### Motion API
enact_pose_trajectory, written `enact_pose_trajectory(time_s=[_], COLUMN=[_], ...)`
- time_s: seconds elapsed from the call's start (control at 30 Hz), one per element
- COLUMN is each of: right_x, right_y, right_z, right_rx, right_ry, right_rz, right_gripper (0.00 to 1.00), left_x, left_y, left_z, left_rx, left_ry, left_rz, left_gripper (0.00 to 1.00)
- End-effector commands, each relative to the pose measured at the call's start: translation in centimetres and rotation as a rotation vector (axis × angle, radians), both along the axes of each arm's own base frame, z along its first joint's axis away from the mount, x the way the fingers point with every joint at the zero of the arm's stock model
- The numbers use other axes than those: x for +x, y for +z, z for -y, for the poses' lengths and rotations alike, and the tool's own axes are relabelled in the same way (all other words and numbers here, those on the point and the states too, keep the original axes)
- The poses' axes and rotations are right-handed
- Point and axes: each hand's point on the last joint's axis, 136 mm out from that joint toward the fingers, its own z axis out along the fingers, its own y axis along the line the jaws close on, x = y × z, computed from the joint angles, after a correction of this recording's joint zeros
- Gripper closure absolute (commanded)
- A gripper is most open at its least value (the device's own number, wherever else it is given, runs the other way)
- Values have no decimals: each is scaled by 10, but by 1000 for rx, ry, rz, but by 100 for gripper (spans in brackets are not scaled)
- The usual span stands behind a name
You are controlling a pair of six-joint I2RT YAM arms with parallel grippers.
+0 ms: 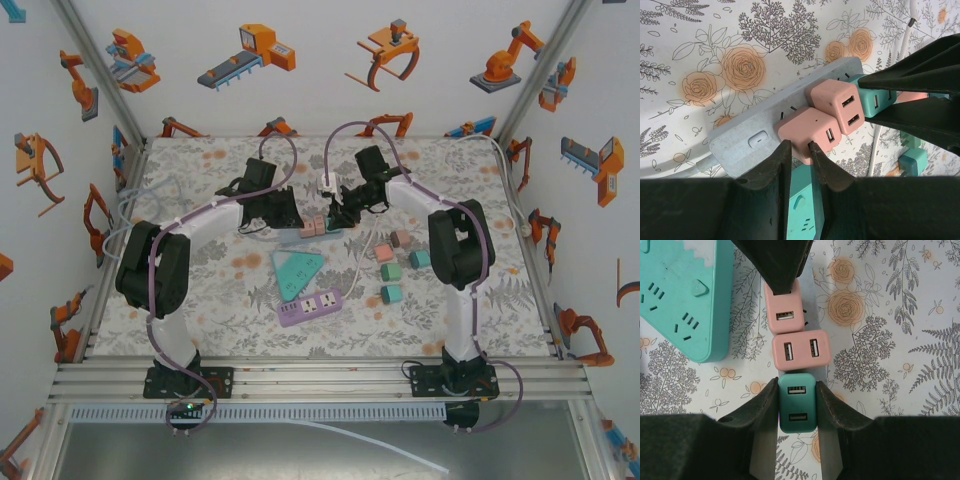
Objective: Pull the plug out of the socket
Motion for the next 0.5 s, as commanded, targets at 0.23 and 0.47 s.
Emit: enact_pose_trajectory(time_s=[0.23,0.47], right_x=[-7,-6], right_y=[88,102], right_z=[-18,-18], right_rx=[210,233], right_ry=[81,72], right_rz=[61,17], right_gripper=[100,100], left_x=[-43,-42], left_y=[-87,-87], left_z=[-24,-26], left_rx=[243,250], left_ry=[-34,-34], left_rz=[-204,-198], left_gripper=[74,74])
